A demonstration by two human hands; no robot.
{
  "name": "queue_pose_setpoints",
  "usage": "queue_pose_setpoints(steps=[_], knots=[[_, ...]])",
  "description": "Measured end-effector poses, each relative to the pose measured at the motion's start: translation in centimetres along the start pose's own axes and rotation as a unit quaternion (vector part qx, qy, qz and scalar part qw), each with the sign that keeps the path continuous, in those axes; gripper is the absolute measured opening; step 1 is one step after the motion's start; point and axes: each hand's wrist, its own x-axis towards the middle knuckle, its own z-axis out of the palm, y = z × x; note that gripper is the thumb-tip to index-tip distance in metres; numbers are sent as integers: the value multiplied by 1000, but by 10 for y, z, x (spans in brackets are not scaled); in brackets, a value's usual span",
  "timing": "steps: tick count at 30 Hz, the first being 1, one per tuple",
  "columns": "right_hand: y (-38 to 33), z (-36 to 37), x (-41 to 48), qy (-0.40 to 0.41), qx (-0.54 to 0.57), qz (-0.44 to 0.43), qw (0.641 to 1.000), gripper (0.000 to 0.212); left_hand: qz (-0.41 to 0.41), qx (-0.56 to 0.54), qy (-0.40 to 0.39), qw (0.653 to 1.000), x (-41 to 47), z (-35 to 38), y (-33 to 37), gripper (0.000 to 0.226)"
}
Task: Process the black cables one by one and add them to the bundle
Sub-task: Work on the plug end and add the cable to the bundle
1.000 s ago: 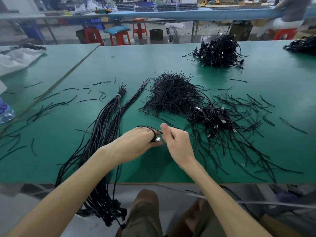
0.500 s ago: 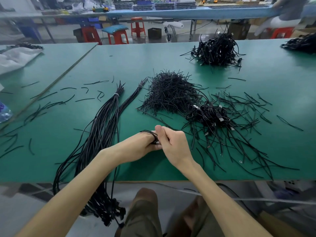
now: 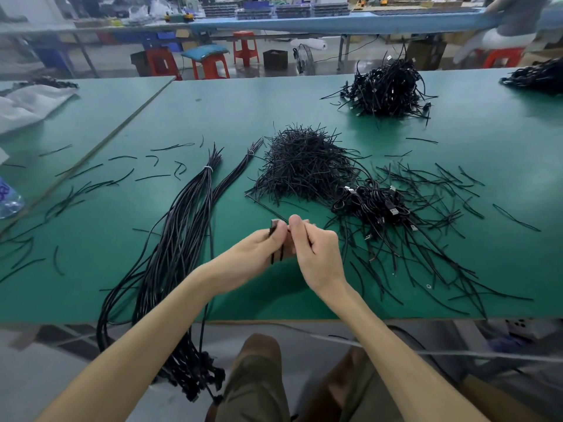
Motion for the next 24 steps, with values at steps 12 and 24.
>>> queue_pose_setpoints(steps=[12, 24], knots=[[2, 4, 0, -115, -52, -14, 992, 51, 67, -458, 147, 874, 13, -11, 35, 45], [2, 12, -1, -112, -276, -127, 946, 30, -54, 241, -125, 961, -38, -29, 57, 48]])
